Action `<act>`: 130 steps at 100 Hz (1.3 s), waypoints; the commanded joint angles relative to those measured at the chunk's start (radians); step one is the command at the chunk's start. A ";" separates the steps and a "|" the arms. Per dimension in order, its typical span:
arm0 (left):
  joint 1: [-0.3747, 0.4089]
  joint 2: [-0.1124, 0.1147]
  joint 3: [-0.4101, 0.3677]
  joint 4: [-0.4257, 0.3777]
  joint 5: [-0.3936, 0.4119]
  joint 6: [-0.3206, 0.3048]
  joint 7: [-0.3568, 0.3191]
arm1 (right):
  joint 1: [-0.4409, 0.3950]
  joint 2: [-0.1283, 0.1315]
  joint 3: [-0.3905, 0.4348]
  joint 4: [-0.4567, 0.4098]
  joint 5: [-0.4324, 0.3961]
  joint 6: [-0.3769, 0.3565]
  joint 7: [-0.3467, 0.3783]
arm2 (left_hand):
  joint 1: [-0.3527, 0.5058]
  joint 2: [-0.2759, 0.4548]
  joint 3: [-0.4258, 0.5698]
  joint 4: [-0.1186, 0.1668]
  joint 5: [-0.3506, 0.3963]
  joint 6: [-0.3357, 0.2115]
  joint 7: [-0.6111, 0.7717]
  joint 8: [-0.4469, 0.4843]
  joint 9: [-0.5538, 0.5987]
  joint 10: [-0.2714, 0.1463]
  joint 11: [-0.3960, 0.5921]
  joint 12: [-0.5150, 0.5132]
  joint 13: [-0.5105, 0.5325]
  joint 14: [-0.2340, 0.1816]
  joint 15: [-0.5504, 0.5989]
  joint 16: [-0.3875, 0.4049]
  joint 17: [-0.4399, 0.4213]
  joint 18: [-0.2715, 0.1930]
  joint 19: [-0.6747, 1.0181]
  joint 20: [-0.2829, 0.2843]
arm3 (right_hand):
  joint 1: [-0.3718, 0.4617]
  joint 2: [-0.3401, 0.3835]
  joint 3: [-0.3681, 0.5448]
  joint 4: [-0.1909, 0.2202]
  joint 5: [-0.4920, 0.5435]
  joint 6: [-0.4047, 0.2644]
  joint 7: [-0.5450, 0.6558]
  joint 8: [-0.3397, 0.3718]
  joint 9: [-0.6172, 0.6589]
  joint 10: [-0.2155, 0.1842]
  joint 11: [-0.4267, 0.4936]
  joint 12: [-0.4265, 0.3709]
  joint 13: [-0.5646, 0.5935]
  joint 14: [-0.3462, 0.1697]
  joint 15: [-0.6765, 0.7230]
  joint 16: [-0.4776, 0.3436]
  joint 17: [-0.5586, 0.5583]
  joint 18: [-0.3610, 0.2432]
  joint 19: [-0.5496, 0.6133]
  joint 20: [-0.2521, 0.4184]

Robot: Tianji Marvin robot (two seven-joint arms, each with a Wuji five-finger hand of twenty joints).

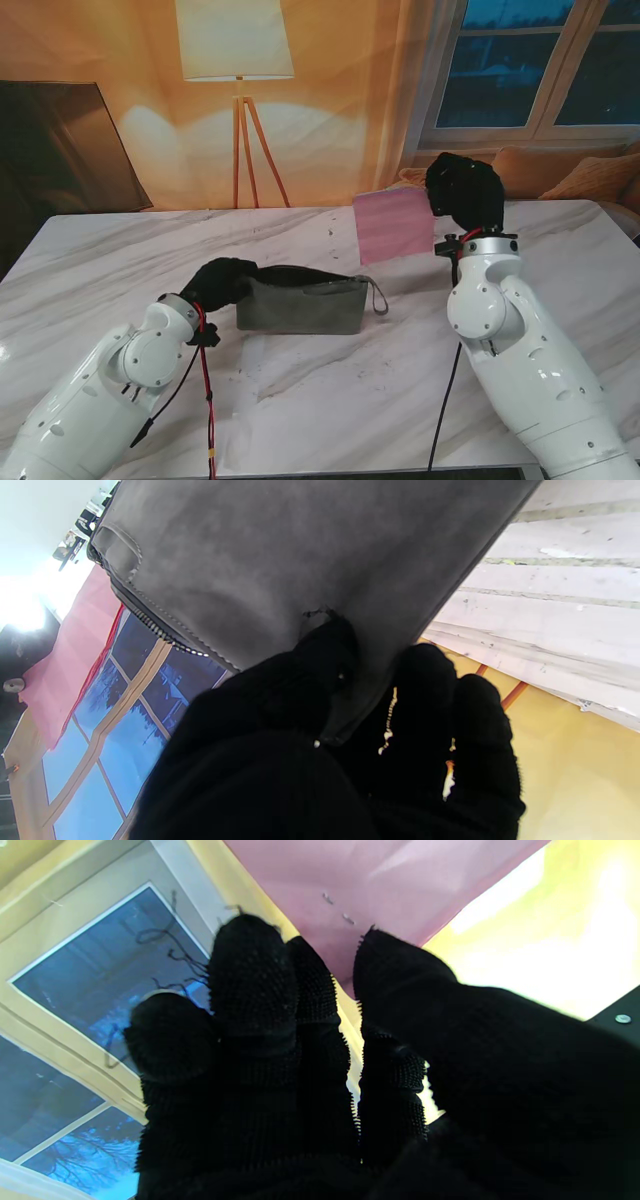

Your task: Collect documents into a storage pouch

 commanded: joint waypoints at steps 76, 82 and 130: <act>-0.038 -0.014 0.051 0.010 -0.042 -0.013 -0.011 | 0.016 -0.011 -0.105 -0.066 -0.008 -0.024 0.024 | -0.001 0.097 0.049 0.044 0.048 0.027 0.092 0.046 0.042 0.035 0.122 0.010 0.053 0.130 0.061 0.025 -0.004 -0.059 0.031 0.032 | 0.060 0.037 0.085 0.038 0.076 -0.093 0.084 0.016 0.031 0.000 0.002 0.006 0.021 -0.032 -0.027 0.018 0.017 -0.032 -0.013 -0.010; -0.039 -0.016 0.052 0.013 -0.041 -0.017 -0.004 | 0.019 -0.012 -0.111 -0.063 -0.005 -0.020 0.024 | -0.004 0.084 0.059 0.041 0.056 0.027 0.087 0.024 0.044 0.029 0.119 0.010 0.054 0.139 0.063 0.027 -0.004 -0.057 0.032 0.037 | 0.060 0.036 0.084 0.038 0.076 -0.093 0.084 0.016 0.031 0.001 0.002 0.006 0.021 -0.032 -0.027 0.018 0.017 -0.032 -0.013 -0.010; -0.038 -0.014 0.052 0.009 -0.045 -0.023 -0.011 | 0.032 -0.015 -0.139 -0.048 0.002 -0.012 0.030 | -0.024 0.072 0.087 0.036 0.051 0.029 0.091 -0.023 0.055 0.033 0.125 0.018 0.065 0.138 0.075 0.031 0.002 -0.057 0.034 0.047 | 0.061 0.040 0.081 0.038 0.072 -0.092 0.085 0.013 0.028 0.000 0.003 0.004 0.018 -0.031 -0.030 0.019 0.013 -0.032 -0.018 -0.011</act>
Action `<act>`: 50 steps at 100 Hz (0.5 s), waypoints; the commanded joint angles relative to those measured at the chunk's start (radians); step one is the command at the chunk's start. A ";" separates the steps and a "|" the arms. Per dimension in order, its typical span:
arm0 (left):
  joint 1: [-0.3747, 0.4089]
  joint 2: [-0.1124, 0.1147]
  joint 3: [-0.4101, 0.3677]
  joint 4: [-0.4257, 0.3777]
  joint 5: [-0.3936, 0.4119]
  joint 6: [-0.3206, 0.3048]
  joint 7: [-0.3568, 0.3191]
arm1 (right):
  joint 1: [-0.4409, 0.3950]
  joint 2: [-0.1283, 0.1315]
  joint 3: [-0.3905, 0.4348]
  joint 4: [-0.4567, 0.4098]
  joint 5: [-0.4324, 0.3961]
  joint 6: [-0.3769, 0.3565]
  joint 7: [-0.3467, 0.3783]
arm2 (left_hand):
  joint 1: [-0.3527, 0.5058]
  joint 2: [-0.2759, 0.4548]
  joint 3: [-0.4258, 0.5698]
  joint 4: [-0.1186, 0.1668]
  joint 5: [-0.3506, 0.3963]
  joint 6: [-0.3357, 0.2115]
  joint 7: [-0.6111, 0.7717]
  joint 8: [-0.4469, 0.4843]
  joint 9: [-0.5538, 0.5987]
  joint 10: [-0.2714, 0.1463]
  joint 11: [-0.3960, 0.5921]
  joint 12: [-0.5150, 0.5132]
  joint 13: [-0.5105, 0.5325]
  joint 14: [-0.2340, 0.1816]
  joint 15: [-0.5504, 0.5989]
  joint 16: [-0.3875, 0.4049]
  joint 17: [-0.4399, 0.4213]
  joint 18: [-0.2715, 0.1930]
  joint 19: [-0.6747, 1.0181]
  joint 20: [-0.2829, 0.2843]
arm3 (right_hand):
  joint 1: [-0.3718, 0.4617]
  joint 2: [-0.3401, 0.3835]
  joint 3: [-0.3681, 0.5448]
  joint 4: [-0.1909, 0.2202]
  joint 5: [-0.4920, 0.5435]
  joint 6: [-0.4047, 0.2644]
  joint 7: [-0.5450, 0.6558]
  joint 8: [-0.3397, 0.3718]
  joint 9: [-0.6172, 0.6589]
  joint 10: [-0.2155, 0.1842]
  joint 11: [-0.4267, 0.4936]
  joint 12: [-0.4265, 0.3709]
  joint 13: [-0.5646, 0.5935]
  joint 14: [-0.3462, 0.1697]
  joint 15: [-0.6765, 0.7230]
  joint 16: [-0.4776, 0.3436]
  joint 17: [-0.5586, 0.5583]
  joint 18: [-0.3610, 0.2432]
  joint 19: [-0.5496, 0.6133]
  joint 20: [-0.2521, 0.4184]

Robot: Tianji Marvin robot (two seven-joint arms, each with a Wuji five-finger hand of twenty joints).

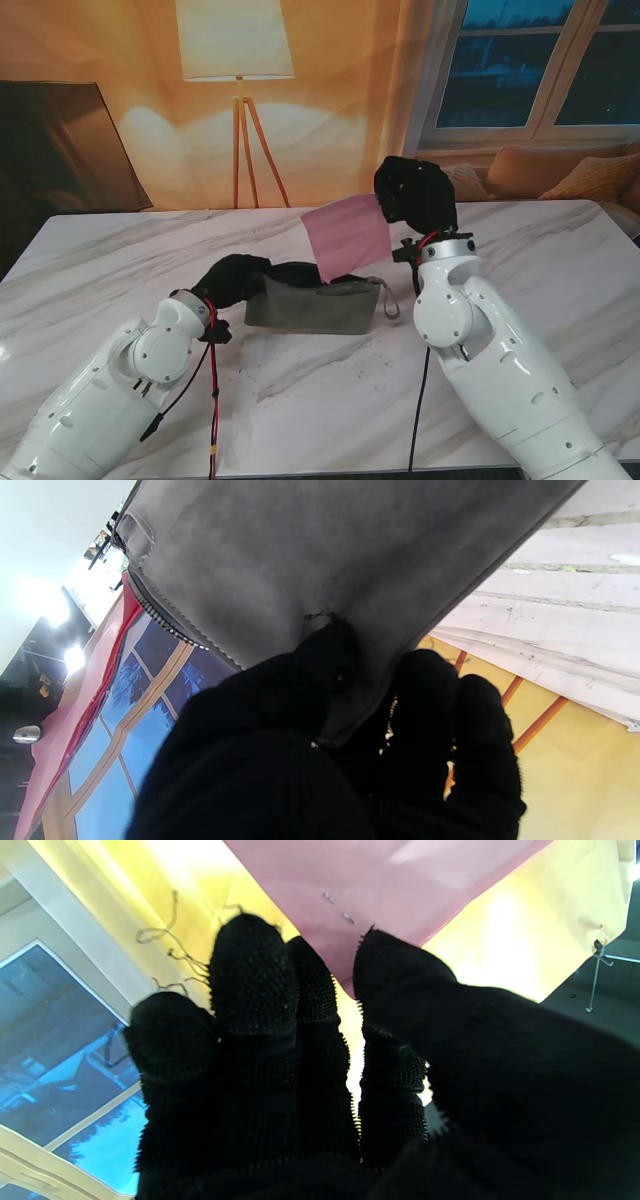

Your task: Collect documents into a storage pouch

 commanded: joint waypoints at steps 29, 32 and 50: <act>0.007 -0.007 -0.002 -0.011 0.003 -0.003 -0.008 | -0.003 0.008 -0.008 0.008 -0.036 -0.021 0.035 | -0.020 0.064 0.060 0.020 0.040 0.038 0.083 -0.015 0.061 0.022 0.087 0.017 0.058 0.131 0.040 0.013 0.000 -0.063 0.030 0.036 | 0.061 0.041 0.079 0.038 0.072 -0.083 0.086 0.012 0.027 0.003 0.005 0.002 0.014 -0.027 -0.021 0.008 0.008 -0.029 -0.018 -0.009; 0.007 -0.006 -0.003 -0.011 0.003 -0.005 -0.009 | -0.004 0.010 -0.008 0.009 -0.043 -0.026 0.038 | -0.023 0.061 0.062 0.019 0.038 0.038 0.081 -0.020 0.064 0.019 0.089 0.016 0.057 0.131 0.041 0.013 -0.002 -0.064 0.030 0.037 | 0.060 0.041 0.079 0.038 0.072 -0.083 0.086 0.012 0.027 0.004 0.005 0.002 0.014 -0.027 -0.021 0.008 0.008 -0.029 -0.017 -0.009; 0.004 -0.006 -0.004 -0.007 0.009 -0.016 -0.007 | -0.015 0.019 -0.003 -0.008 -0.062 -0.050 0.058 | -0.042 0.053 0.084 0.006 0.032 0.041 0.075 -0.072 0.065 0.012 0.095 0.018 0.044 0.132 0.045 0.017 -0.018 -0.073 0.024 0.041 | 0.058 0.041 0.080 0.038 0.070 -0.081 0.087 0.010 0.027 0.006 0.006 0.001 0.013 -0.023 -0.019 0.009 0.004 -0.027 -0.010 -0.005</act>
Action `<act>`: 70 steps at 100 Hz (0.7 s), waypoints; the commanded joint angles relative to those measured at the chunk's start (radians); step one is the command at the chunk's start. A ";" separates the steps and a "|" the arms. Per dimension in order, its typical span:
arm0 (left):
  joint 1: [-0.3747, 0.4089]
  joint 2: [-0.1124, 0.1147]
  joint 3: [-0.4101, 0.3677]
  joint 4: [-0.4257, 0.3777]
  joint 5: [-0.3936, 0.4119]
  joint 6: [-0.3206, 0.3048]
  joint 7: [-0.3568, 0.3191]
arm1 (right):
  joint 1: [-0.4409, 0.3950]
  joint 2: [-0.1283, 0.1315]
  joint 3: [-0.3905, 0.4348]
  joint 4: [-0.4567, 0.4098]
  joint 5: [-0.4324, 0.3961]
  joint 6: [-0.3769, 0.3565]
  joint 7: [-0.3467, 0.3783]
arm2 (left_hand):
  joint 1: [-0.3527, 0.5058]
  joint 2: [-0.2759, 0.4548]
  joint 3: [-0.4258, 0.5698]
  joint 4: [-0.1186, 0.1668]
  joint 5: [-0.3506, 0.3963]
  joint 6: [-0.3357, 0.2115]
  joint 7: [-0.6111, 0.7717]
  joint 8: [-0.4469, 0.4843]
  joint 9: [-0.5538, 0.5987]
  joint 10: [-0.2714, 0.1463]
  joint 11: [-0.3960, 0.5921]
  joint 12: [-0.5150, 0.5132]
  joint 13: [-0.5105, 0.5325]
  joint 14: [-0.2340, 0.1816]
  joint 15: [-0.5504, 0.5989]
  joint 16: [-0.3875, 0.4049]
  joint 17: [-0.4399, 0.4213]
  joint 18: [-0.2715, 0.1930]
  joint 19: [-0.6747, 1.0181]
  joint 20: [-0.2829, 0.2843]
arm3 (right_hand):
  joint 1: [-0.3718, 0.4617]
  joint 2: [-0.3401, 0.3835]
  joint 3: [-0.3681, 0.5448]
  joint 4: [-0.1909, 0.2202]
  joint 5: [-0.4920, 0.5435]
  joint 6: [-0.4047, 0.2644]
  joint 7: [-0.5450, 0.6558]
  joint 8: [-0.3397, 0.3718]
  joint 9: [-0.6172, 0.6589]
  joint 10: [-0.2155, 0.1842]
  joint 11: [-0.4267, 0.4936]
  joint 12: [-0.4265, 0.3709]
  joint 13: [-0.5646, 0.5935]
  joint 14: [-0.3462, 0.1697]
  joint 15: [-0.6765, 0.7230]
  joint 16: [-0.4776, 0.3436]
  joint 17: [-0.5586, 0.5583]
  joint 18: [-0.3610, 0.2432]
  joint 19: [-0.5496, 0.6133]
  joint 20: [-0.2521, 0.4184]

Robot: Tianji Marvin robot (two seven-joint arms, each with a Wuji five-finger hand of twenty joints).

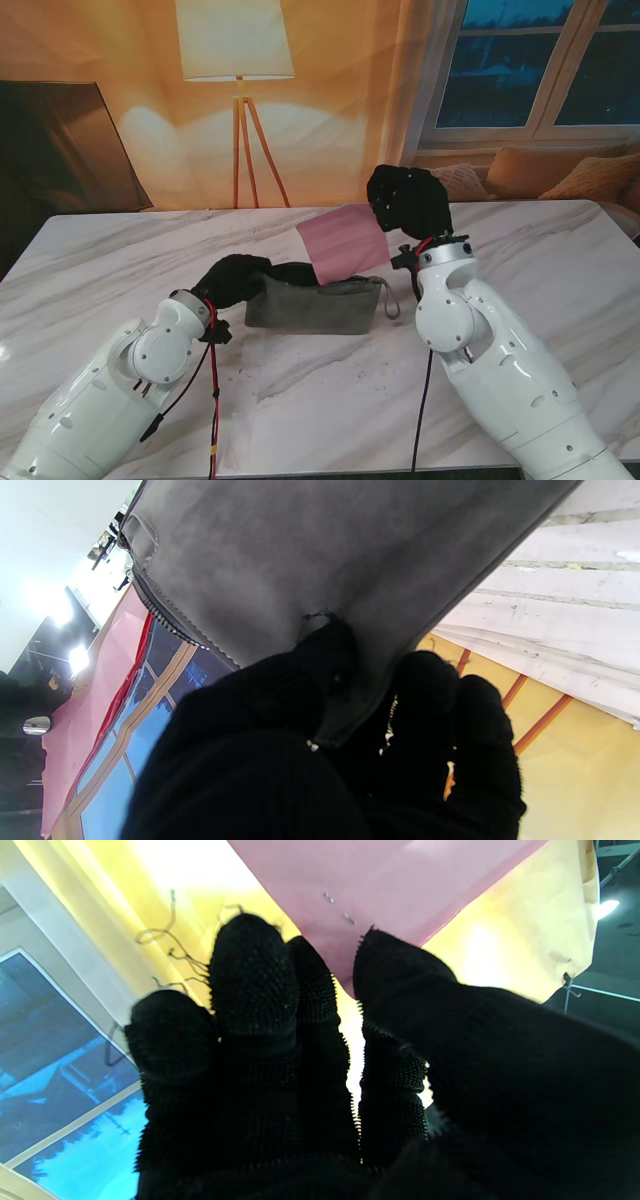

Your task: Collect documents into a storage pouch

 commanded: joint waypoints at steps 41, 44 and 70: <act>-0.001 -0.007 0.000 -0.001 0.013 -0.018 0.002 | -0.043 0.032 0.009 -0.087 -0.045 -0.062 0.120 | -0.033 0.063 0.030 -0.009 0.005 0.048 0.048 -0.092 0.052 0.010 0.093 0.027 0.030 0.126 0.042 0.021 -0.032 -0.076 0.019 0.038 | 0.038 0.057 0.071 0.033 0.068 -0.086 0.071 -0.009 0.029 0.006 0.001 0.000 0.010 -0.027 -0.011 0.009 -0.002 -0.028 0.017 0.003; 0.000 -0.007 0.001 -0.002 0.012 -0.018 0.003 | -0.043 0.033 0.006 -0.090 -0.043 -0.064 0.127 | -0.033 0.063 0.029 -0.010 0.006 0.048 0.047 -0.098 0.050 0.012 0.096 0.029 0.030 0.126 0.043 0.022 -0.032 -0.076 0.019 0.038 | 0.035 0.059 0.070 0.033 0.067 -0.086 0.069 -0.011 0.029 0.007 0.000 0.000 0.012 -0.028 -0.009 0.010 -0.003 -0.028 0.019 0.005; 0.003 -0.008 0.002 0.000 0.016 -0.037 0.014 | -0.030 0.036 -0.030 -0.093 -0.028 -0.045 0.173 | -0.035 0.062 0.026 -0.018 0.006 0.044 0.046 -0.121 0.043 0.010 0.094 0.029 0.019 0.126 0.038 0.023 -0.043 -0.077 0.013 0.038 | 0.001 0.097 0.054 0.024 0.050 -0.075 0.040 -0.050 0.020 0.015 0.001 0.004 -0.007 -0.044 0.033 0.045 -0.024 -0.023 0.059 0.038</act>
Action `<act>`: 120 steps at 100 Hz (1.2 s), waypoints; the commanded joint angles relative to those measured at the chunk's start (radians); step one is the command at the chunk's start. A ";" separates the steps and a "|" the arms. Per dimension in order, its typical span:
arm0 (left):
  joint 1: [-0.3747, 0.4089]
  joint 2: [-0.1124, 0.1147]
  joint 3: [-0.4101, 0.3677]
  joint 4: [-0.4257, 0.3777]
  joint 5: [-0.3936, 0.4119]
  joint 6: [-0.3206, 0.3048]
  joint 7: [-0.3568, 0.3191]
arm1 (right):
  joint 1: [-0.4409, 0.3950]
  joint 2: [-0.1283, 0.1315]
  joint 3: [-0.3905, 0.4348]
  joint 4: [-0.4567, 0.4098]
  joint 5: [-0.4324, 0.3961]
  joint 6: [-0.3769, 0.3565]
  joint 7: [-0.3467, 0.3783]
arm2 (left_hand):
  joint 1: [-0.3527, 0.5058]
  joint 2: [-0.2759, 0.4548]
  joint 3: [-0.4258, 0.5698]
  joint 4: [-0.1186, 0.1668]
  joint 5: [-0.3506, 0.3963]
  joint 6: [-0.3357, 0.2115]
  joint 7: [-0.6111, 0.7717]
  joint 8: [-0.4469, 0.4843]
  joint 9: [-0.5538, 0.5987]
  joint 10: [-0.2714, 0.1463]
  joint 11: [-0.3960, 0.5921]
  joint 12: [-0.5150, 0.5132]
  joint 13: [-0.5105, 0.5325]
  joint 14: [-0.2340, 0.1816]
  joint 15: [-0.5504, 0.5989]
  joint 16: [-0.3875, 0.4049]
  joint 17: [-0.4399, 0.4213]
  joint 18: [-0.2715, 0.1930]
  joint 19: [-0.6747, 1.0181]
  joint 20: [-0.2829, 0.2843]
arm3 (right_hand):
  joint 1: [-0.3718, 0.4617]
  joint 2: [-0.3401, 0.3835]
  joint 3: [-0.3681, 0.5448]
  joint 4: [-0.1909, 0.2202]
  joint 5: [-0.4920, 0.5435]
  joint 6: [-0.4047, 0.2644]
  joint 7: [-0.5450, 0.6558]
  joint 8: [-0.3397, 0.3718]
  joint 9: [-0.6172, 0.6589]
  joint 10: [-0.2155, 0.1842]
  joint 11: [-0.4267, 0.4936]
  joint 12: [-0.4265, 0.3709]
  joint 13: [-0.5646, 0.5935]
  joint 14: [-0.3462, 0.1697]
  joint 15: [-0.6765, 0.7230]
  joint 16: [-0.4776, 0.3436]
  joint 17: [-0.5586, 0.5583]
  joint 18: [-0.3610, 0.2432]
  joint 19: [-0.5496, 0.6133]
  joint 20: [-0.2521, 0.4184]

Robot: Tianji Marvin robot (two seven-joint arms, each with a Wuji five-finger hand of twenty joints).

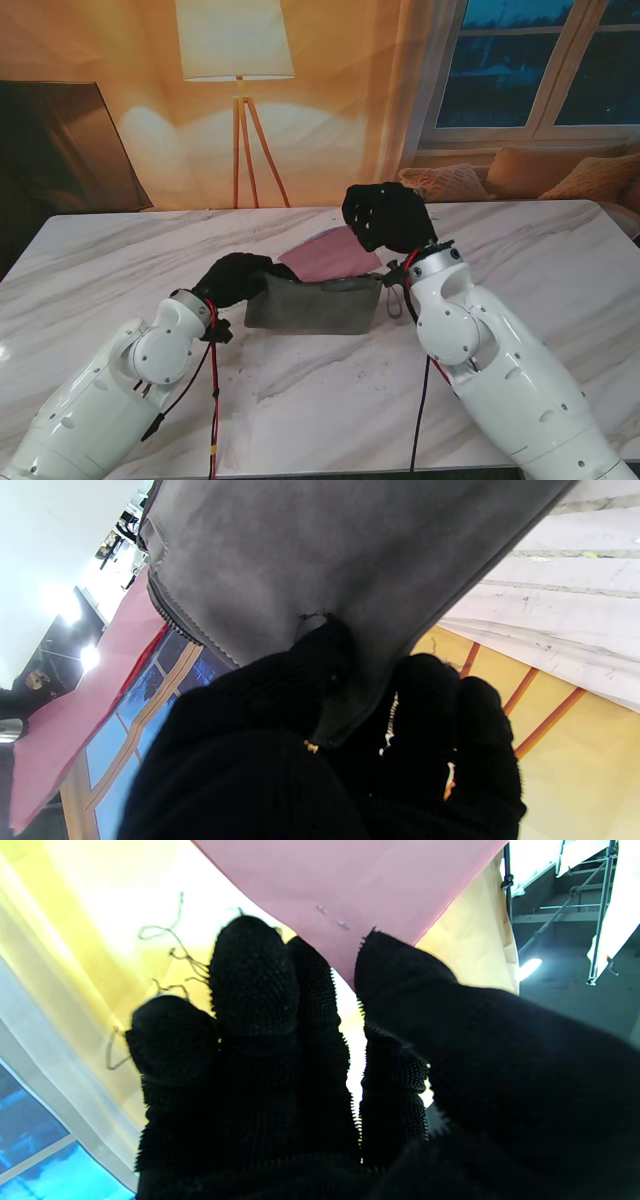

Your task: Collect documents into a storage pouch

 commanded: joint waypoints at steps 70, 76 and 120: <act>0.029 -0.009 -0.005 0.006 0.040 -0.056 0.041 | 0.014 -0.008 -0.060 0.011 0.140 0.076 0.132 | 0.073 0.100 -0.102 -0.020 0.013 0.007 0.054 0.005 -0.006 -0.060 -0.064 0.038 -0.068 0.068 -0.089 -0.033 -0.079 -0.101 -0.025 -0.033 | -0.185 0.113 0.008 -0.003 -0.024 -0.035 -0.055 -0.091 -0.065 -0.028 0.068 0.071 -0.115 -0.082 0.108 0.120 -0.129 -0.032 0.080 0.107; 0.031 -0.009 -0.006 0.004 0.040 -0.055 0.042 | 0.018 -0.009 -0.068 0.019 0.148 0.077 0.135 | 0.074 0.100 -0.102 -0.019 0.013 0.007 0.054 0.006 -0.005 -0.059 -0.065 0.038 -0.068 0.067 -0.089 -0.033 -0.079 -0.101 -0.025 -0.034 | -0.189 0.113 0.008 -0.002 -0.034 -0.035 -0.059 -0.088 -0.077 -0.032 0.063 0.071 -0.128 -0.084 0.097 0.119 -0.144 -0.033 0.070 0.105; 0.036 -0.013 -0.008 0.000 0.035 -0.049 0.056 | 0.029 -0.013 -0.108 0.055 0.171 0.086 0.147 | 0.075 0.101 -0.102 -0.018 0.016 0.009 0.056 0.011 -0.003 -0.059 -0.065 0.042 -0.066 0.070 -0.085 -0.034 -0.079 -0.100 -0.021 -0.038 | -0.185 0.104 0.005 0.000 -0.074 -0.052 -0.076 -0.079 -0.143 -0.048 0.023 0.068 -0.194 -0.092 0.036 0.113 -0.200 -0.039 0.031 0.106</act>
